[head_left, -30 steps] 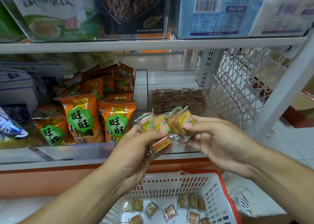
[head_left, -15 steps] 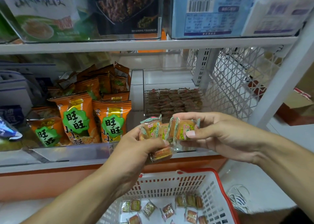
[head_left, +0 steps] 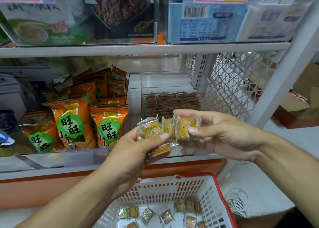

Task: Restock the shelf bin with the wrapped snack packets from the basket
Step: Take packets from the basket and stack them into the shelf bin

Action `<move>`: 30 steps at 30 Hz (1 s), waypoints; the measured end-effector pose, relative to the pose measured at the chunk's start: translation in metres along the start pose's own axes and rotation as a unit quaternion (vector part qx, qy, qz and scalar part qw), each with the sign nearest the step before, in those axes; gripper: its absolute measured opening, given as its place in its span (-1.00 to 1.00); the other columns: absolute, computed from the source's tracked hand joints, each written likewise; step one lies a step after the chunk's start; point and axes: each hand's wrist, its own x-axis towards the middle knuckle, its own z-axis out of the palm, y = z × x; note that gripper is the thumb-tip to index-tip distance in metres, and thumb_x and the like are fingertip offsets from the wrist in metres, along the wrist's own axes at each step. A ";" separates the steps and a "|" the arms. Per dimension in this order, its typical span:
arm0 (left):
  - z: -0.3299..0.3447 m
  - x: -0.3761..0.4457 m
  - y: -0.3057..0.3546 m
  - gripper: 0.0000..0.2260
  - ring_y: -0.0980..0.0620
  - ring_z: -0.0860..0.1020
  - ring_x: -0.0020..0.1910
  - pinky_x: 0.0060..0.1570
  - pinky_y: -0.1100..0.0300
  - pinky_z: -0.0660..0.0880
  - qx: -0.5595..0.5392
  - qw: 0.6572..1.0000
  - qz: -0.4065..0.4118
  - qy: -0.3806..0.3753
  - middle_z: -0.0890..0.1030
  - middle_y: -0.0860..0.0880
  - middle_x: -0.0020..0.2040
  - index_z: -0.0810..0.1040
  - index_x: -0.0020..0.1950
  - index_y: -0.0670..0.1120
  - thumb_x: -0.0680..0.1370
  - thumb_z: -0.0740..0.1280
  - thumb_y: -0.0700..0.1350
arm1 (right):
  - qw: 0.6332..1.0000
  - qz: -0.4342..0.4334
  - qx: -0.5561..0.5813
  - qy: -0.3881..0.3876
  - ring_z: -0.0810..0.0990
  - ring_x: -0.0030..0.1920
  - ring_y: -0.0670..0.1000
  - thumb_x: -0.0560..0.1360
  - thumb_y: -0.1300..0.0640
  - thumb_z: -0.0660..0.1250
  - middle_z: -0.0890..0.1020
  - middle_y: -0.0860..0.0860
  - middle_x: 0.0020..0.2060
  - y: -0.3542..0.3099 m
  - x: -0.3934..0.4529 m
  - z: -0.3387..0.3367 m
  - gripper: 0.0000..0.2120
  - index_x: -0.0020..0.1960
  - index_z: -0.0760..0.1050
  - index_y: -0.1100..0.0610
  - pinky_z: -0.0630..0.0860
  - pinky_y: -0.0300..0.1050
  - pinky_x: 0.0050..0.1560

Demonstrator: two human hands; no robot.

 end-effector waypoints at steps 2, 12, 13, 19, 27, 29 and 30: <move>0.003 0.004 -0.001 -0.53 -0.10 0.73 -0.03 -0.14 0.13 0.66 -0.009 1.000 0.008 0.027 0.73 -0.19 0.07 0.63 0.19 -0.17 0.30 0.58 -0.16 | 0.999 -0.020 0.015 0.036 0.68 0.16 0.16 0.42 0.45 0.32 0.65 0.19 0.23 -0.007 -0.001 0.000 -0.46 0.38 0.47 0.20 0.61 0.00 0.18; 0.022 0.014 -0.004 -0.77 -0.18 0.72 0.01 0.05 -0.07 0.68 0.040 0.998 0.039 0.006 0.74 -0.20 0.00 0.70 0.05 -0.08 0.42 0.55 -0.25 | 0.555 0.089 -0.785 0.259 0.50 -0.14 0.08 0.53 0.17 0.41 0.47 0.10 0.05 -0.046 0.064 -0.048 -0.78 0.16 0.53 0.17 0.43 -0.13 -0.16; 0.023 0.015 -0.004 -0.76 -0.20 0.72 0.02 0.03 -0.07 0.68 0.041 0.998 0.037 0.010 0.74 -0.20 -0.01 0.69 0.07 -0.09 0.43 0.55 -0.27 | 0.536 0.108 -0.801 0.242 0.51 -0.18 0.07 0.53 0.24 0.38 0.46 0.09 0.02 -0.043 0.074 -0.054 -0.82 0.13 0.51 0.20 0.45 -0.10 -0.19; 0.019 0.023 -0.006 -0.72 -0.16 0.73 0.00 0.08 -0.12 0.66 0.058 0.998 0.030 0.025 0.75 -0.17 -0.03 0.68 0.08 -0.06 0.41 0.58 -0.25 | 0.467 0.088 -0.863 0.171 0.65 -0.04 0.14 0.55 0.21 0.34 0.64 0.10 0.01 -0.023 0.107 -0.076 -0.87 0.09 0.54 0.17 0.61 -0.01 -0.02; 0.011 0.021 -0.011 -0.77 -0.12 0.74 -0.01 0.07 0.01 0.66 0.077 0.997 0.007 -0.002 0.75 -0.14 -0.02 0.72 -0.02 0.02 0.40 0.60 -0.22 | 0.281 0.149 -0.937 0.144 0.25 0.49 0.19 0.65 0.11 0.17 0.32 0.20 0.50 0.001 0.114 -0.090 -0.56 0.49 0.33 0.22 0.17 0.09 0.47; 0.011 0.021 -0.011 -0.76 -0.13 0.73 0.01 0.10 -0.01 0.65 0.077 0.997 0.005 -0.006 0.75 -0.14 -0.01 0.71 0.01 0.01 0.41 0.60 -0.22 | 0.296 0.140 -0.932 0.156 0.28 0.47 0.20 0.62 0.12 0.24 0.35 0.19 0.47 -0.005 0.112 -0.086 -0.56 0.47 0.36 0.21 0.20 0.07 0.47; 0.011 0.021 -0.010 -0.74 -0.13 0.73 0.01 0.12 -0.02 0.65 0.078 0.997 0.004 -0.008 0.75 -0.14 0.00 0.70 0.05 -0.01 0.41 0.59 -0.22 | 0.316 0.132 -0.925 0.165 0.34 0.43 0.20 0.60 0.15 0.28 0.40 0.19 0.43 -0.011 0.112 -0.085 -0.57 0.44 0.39 0.22 0.25 0.06 0.43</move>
